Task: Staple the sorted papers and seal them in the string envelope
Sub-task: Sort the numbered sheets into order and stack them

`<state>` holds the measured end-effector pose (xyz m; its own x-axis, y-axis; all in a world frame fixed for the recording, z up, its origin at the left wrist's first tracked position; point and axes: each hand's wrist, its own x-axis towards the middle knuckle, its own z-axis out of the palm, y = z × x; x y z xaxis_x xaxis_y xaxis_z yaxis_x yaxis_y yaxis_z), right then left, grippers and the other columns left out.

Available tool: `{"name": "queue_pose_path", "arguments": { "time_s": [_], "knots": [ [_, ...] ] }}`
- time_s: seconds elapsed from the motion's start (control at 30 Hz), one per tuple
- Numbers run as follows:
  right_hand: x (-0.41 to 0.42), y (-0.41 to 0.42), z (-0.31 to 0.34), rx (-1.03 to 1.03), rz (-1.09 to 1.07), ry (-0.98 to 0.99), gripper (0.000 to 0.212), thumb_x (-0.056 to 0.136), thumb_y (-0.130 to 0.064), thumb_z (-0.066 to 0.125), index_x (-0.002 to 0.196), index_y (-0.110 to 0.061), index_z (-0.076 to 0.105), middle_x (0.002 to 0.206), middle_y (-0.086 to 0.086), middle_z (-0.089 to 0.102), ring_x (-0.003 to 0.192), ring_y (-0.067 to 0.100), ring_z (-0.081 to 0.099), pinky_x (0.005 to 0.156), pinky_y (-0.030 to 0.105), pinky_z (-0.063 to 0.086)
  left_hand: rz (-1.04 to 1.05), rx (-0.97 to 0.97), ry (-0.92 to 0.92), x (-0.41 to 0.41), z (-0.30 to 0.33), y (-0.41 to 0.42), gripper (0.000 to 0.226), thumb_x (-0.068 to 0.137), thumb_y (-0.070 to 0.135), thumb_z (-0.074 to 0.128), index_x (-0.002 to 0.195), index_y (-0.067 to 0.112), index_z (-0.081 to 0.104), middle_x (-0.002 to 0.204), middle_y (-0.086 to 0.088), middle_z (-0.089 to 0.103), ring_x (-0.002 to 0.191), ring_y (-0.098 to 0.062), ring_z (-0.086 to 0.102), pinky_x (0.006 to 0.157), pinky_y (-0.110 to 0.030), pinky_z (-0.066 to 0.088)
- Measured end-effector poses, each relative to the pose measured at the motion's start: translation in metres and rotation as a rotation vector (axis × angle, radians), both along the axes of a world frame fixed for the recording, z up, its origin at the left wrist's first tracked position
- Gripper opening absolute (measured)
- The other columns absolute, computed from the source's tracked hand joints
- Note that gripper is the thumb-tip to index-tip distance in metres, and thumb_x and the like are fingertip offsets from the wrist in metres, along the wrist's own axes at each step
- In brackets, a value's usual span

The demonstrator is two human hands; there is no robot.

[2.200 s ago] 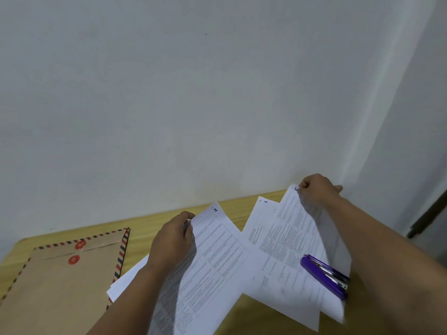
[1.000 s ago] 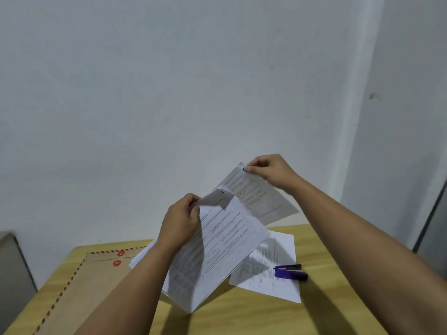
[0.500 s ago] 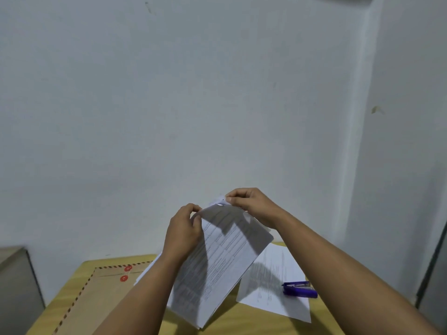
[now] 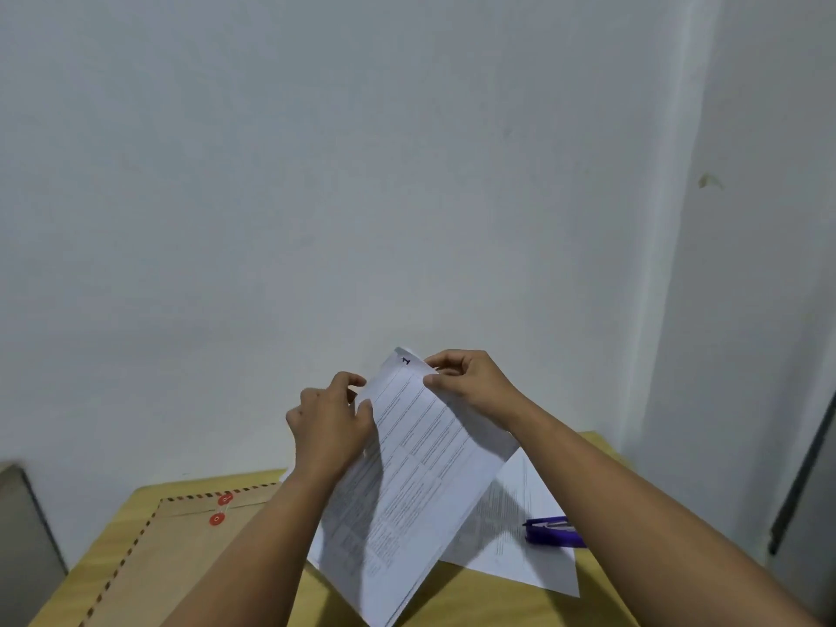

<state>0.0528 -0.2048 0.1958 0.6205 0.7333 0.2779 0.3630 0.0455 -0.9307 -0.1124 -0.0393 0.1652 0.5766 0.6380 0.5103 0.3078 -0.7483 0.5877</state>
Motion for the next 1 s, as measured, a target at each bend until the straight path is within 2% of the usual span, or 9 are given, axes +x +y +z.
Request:
{"name": "queue_pose_path", "arguments": {
  "time_s": [0.13, 0.3, 0.37, 0.47, 0.57, 0.67, 0.77, 0.87, 1.0],
  "knots": [
    [0.024, 0.009, -0.027, -0.035, -0.042, 0.088, 0.022, 0.094, -0.011, 0.075, 0.116, -0.013, 0.077, 0.103, 0.009, 0.081, 0.101, 0.025, 0.078, 0.095, 0.034, 0.059, -0.166, -0.077, 0.058, 0.020, -0.018, 0.009, 0.023, 0.098, 0.022, 0.054, 0.118, 0.025, 0.062, 0.098, 0.011, 0.067, 0.096, -0.017, 0.063, 0.083, -0.039, 0.053],
    [0.077, 0.018, -0.080, -0.292, -0.199, 0.021, 0.020, 0.095, -0.015, 0.072, 0.115, -0.012, 0.075, 0.089, 0.002, 0.077, 0.071, 0.013, 0.069, 0.070, 0.022, 0.051, -0.193, -0.129, 0.140, 0.052, -0.067, 0.029, 0.023, 0.099, 0.018, 0.052, 0.115, 0.027, 0.067, 0.099, 0.013, 0.068, 0.092, -0.012, 0.064, 0.080, -0.038, 0.055],
    [0.109, 0.016, -0.109, -0.474, -0.268, -0.097, 0.025, 0.094, -0.018, 0.071, 0.118, -0.014, 0.074, 0.099, 0.001, 0.076, 0.078, 0.012, 0.070, 0.076, 0.023, 0.050, -0.193, -0.170, 0.172, 0.061, -0.092, 0.038, 0.023, 0.099, 0.016, 0.052, 0.111, 0.027, 0.068, 0.096, 0.013, 0.070, 0.089, -0.011, 0.065, 0.079, -0.038, 0.056],
    [0.151, 0.009, -0.147, -0.738, -0.325, -0.177, 0.036, 0.091, -0.023, 0.071, 0.127, -0.020, 0.070, 0.119, 0.001, 0.074, 0.104, 0.018, 0.069, 0.092, 0.028, 0.052, -0.184, -0.220, 0.206, 0.073, -0.127, 0.052, 0.025, 0.098, 0.012, 0.050, 0.106, 0.027, 0.069, 0.089, 0.014, 0.071, 0.080, -0.009, 0.066, 0.074, -0.038, 0.057],
    [0.180, 0.010, -0.179, -0.927, -0.285, -0.235, 0.050, 0.081, -0.040, 0.078, 0.128, -0.027, 0.066, 0.127, -0.003, 0.066, 0.116, 0.022, 0.064, 0.100, 0.036, 0.052, -0.204, -0.264, 0.229, 0.082, -0.157, 0.061, 0.028, 0.097, 0.010, 0.050, 0.101, 0.030, 0.069, 0.084, 0.015, 0.073, 0.078, -0.007, 0.066, 0.071, -0.037, 0.056],
    [0.193, 0.014, -0.198, -0.933, -0.294, -0.264, 0.050, 0.063, -0.061, 0.076, 0.105, -0.038, 0.062, 0.106, -0.018, 0.061, 0.105, 0.016, 0.061, 0.095, 0.036, 0.048, -0.206, -0.300, 0.241, 0.089, -0.177, 0.068, 0.028, 0.096, 0.007, 0.051, 0.100, 0.028, 0.069, 0.085, 0.013, 0.073, 0.080, -0.009, 0.066, 0.073, -0.036, 0.054],
    [0.196, 0.016, -0.198, -0.882, -0.353, -0.297, 0.044, 0.066, -0.055, 0.083, 0.098, -0.033, 0.063, 0.097, -0.020, 0.060, 0.099, 0.011, 0.060, 0.096, 0.038, 0.042, -0.198, -0.317, 0.250, 0.093, -0.189, 0.073, 0.029, 0.096, 0.007, 0.051, 0.103, 0.027, 0.070, 0.086, 0.012, 0.073, 0.083, -0.011, 0.067, 0.075, -0.034, 0.054],
    [0.199, 0.016, -0.201, -0.850, -0.362, -0.270, 0.048, 0.061, -0.054, 0.089, 0.095, -0.032, 0.063, 0.095, -0.018, 0.062, 0.097, 0.011, 0.061, 0.099, 0.042, 0.042, -0.204, -0.327, 0.247, 0.095, -0.194, 0.076, 0.029, 0.097, 0.008, 0.050, 0.103, 0.030, 0.069, 0.083, 0.013, 0.073, 0.081, -0.010, 0.067, 0.076, -0.036, 0.057],
    [0.197, 0.013, -0.202, -0.871, -0.325, -0.255, 0.055, 0.062, -0.057, 0.089, 0.106, -0.036, 0.063, 0.108, -0.025, 0.061, 0.108, 0.009, 0.059, 0.102, 0.042, 0.038, -0.227, -0.325, 0.256, 0.094, -0.191, 0.073, 0.030, 0.098, 0.008, 0.050, 0.102, 0.032, 0.068, 0.081, 0.021, 0.070, 0.081, -0.007, 0.066, 0.077, -0.036, 0.056]
  ]
}}
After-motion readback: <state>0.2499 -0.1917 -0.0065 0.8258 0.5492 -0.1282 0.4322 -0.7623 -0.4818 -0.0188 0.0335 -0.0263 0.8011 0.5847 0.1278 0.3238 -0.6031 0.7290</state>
